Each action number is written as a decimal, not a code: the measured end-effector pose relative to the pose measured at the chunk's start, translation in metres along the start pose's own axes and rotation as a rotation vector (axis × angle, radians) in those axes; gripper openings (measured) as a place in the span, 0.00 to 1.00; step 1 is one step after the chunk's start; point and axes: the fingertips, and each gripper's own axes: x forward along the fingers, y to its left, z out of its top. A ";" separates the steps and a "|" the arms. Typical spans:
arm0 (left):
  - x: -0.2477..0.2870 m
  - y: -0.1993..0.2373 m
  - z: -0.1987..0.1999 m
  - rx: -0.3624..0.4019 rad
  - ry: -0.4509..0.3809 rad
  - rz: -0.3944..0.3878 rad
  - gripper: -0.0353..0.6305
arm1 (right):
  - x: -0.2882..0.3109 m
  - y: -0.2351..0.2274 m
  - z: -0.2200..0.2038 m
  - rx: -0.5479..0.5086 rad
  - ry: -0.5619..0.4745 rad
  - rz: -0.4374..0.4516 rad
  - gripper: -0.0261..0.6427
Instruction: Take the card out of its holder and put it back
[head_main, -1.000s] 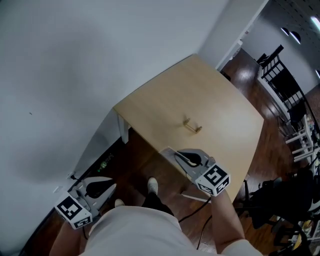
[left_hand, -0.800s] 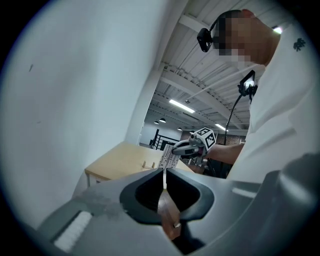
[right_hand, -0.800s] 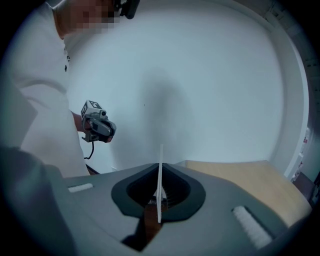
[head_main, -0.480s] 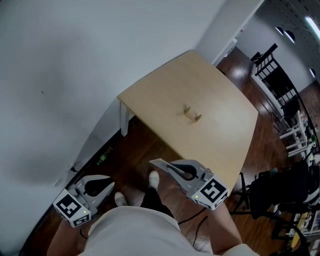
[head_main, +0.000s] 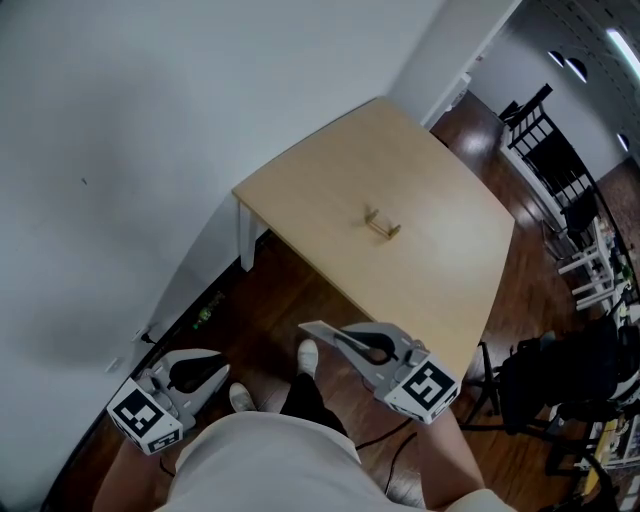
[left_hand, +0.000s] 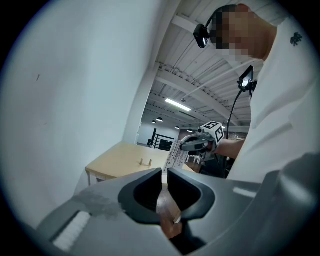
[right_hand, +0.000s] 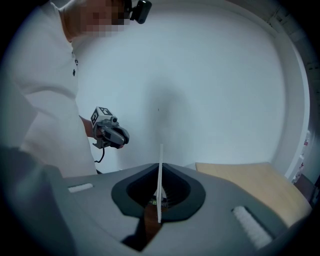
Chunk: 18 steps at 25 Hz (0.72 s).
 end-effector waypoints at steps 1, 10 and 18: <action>0.003 0.001 0.001 -0.002 -0.002 -0.001 0.12 | -0.001 -0.004 -0.001 -0.002 -0.004 -0.002 0.07; 0.053 0.012 0.024 0.003 -0.005 -0.003 0.12 | -0.019 -0.083 -0.013 0.041 -0.040 -0.035 0.07; 0.126 0.041 0.062 0.000 -0.020 0.028 0.12 | -0.030 -0.207 -0.037 0.051 -0.033 -0.063 0.07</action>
